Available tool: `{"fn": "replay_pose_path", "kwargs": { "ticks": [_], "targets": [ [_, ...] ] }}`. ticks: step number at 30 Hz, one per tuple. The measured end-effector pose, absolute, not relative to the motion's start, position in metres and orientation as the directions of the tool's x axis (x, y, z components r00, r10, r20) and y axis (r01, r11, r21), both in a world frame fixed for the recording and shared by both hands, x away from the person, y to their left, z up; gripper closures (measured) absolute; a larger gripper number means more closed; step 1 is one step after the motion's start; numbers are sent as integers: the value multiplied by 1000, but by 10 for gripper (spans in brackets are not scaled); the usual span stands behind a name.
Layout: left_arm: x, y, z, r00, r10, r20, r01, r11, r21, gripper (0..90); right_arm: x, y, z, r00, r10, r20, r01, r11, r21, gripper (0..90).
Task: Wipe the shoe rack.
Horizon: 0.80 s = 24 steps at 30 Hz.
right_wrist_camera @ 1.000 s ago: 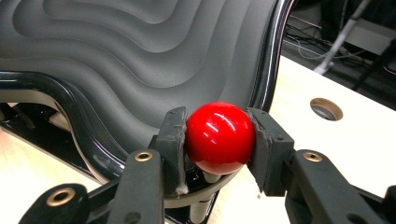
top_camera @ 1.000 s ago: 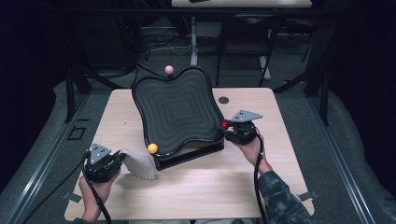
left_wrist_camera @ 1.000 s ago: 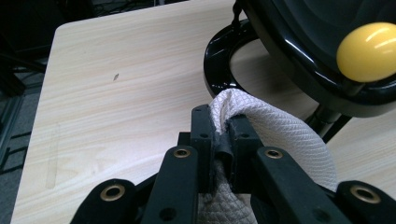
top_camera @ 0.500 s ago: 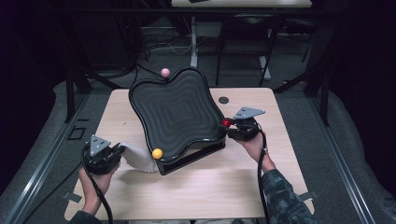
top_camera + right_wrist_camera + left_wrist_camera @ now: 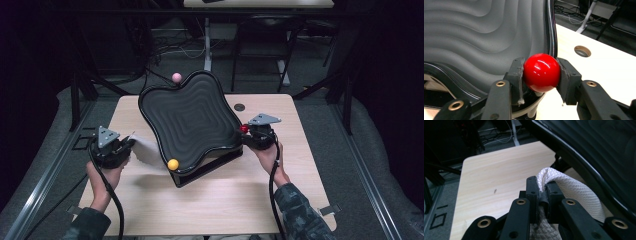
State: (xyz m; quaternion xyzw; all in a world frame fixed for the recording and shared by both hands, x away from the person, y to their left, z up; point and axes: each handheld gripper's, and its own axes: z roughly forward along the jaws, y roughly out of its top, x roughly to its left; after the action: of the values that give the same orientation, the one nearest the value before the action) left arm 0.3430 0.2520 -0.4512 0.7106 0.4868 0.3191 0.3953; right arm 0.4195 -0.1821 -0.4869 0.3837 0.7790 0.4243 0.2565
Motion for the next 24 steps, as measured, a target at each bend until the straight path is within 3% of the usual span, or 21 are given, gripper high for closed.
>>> {"fn": "replay_pose_path", "kwargs": {
  "ticks": [16, 24],
  "targets": [
    [405, 244, -405, 265, 951, 157, 426, -262, 866, 831, 423, -185, -489, -581, 810, -78, 371, 349, 861, 599],
    [425, 231, -405, 259, 953, 155, 435, -258, 863, 831, 424, -185, -489, -585, 808, -73, 370, 346, 862, 599]
  ]
}}
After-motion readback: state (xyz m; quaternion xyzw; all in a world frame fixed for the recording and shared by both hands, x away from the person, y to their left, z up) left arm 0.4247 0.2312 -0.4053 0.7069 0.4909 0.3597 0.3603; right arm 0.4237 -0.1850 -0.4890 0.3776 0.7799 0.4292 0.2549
